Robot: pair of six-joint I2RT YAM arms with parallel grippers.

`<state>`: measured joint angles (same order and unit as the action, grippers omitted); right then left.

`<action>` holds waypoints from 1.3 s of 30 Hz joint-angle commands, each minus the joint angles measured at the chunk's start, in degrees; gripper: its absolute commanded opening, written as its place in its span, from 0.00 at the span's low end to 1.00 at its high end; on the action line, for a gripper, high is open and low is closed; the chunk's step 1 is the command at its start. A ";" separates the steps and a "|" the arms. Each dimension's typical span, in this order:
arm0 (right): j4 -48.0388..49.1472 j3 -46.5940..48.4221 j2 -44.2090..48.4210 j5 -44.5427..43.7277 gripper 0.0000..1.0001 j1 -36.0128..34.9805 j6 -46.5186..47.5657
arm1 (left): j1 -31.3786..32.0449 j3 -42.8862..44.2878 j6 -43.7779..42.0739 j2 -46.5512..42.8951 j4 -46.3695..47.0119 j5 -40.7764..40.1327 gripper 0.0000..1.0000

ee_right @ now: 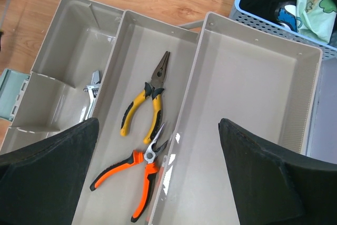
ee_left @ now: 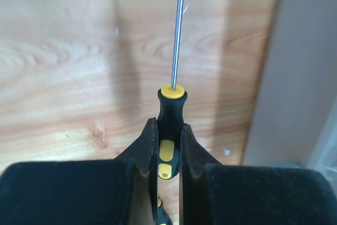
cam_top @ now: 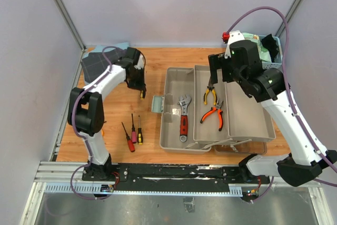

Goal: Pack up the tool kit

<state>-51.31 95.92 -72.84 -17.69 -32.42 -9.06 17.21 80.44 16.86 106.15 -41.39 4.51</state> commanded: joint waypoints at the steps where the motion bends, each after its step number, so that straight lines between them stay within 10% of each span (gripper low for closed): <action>1: 2.26 -0.50 -0.11 4.87 0.98 3.21 -1.59 | -1.80 9.80 -5.95 -7.98 2.08 8.41 0.00; 17: 19.56 8.54 -11.29 33.47 0.98 11.76 -13.06 | 10.29 28.28 -3.52 -9.10 3.47 28.36 0.00; 39: 37.08 -4.76 -7.40 44.03 0.83 11.99 -30.40 | 15.98 36.85 -0.51 -3.97 6.75 30.31 0.00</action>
<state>-17.80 91.37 -81.76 24.21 -21.21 -36.75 31.81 115.42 15.90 102.10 -36.60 33.76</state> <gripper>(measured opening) 0.861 0.169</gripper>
